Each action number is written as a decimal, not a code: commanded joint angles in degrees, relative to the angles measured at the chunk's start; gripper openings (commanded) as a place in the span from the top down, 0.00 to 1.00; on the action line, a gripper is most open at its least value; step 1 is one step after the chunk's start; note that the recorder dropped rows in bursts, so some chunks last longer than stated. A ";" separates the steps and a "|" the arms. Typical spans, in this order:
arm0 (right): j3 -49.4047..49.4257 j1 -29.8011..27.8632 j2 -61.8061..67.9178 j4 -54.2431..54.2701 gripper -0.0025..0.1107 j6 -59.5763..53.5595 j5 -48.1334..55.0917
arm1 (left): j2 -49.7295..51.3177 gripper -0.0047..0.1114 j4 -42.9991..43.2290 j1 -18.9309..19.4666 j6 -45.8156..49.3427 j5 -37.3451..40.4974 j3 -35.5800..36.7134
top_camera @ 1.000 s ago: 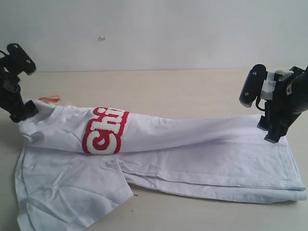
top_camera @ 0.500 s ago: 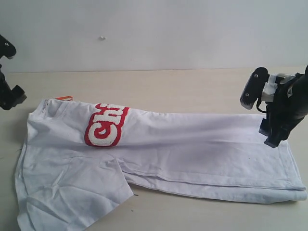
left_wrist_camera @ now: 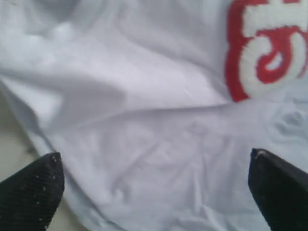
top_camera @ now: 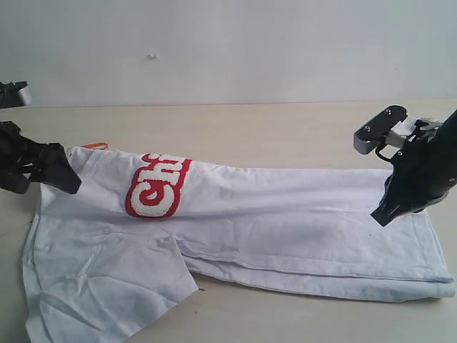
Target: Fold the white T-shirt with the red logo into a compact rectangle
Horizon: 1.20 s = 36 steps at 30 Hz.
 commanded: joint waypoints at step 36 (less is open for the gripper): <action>-0.03 -0.12 11.61 -10.52 0.98 14.36 -3.50 | 12.02 0.06 4.49 1.88 -9.73 17.21 13.08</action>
